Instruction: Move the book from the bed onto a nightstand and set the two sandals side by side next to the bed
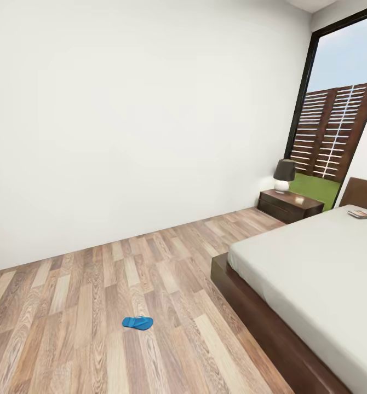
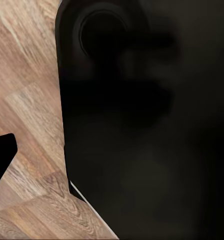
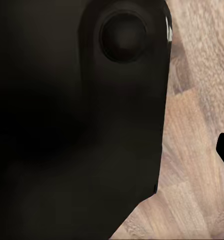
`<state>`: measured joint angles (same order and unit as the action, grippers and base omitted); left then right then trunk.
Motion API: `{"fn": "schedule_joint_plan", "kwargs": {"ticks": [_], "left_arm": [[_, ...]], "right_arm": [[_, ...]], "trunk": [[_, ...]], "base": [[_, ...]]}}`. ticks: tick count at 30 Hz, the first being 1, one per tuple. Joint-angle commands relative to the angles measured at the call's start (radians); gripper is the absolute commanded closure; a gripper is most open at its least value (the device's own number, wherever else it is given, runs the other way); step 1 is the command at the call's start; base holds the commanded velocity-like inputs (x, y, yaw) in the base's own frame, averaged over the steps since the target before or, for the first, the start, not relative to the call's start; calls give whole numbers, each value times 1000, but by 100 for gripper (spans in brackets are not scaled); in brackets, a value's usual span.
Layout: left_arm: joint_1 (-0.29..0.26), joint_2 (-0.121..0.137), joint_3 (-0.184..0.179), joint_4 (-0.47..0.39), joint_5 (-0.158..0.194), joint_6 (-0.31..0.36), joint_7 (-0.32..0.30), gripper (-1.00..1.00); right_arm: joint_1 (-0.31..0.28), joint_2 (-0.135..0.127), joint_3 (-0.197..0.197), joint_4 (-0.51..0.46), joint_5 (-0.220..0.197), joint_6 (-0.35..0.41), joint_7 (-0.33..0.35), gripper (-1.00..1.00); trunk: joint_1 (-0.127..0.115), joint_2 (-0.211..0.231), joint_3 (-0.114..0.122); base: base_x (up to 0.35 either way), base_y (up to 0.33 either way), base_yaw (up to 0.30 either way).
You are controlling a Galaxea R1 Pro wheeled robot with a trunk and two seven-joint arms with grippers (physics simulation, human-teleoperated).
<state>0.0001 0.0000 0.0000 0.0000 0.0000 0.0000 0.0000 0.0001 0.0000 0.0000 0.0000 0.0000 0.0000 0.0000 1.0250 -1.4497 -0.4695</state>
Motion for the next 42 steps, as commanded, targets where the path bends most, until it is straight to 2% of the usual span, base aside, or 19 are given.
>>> {"fn": "schedule_joint_plan", "kwargs": {"ticks": [1, 4, 16, 27, 42], "left_arm": [[0, 0, 0, 0, 0, 0, 0, -100], [2, 4, -5, -13, -4, -1, 0, -100], [2, 7, -10, -19, -8, 2, -1, -100], [2, 8, -11, -20, -8, 2, 0, -100], [2, 9, -5, -20, -3, -3, 2, -100]], "right_arm": [[0, 0, 0, 0, 0, 0, 0, -100], [-17, 12, 9, 6, 1, 0, 1, -100], [-59, 19, 8, 8, 2, -4, 3, -100], [-65, 18, -4, 8, -6, -13, 0, -100], [-66, 14, 0, 8, -1, -14, -7, -100]], "trunk": [[0, 0, 0], [0, 0, 0], [0, 0, 0], [0, 0, 0], [0, 0, 0]], "base": [[0, 0, 0], [0, 0, 0], [0, 0, 0], [0, 0, 0], [0, 0, 0]]}}
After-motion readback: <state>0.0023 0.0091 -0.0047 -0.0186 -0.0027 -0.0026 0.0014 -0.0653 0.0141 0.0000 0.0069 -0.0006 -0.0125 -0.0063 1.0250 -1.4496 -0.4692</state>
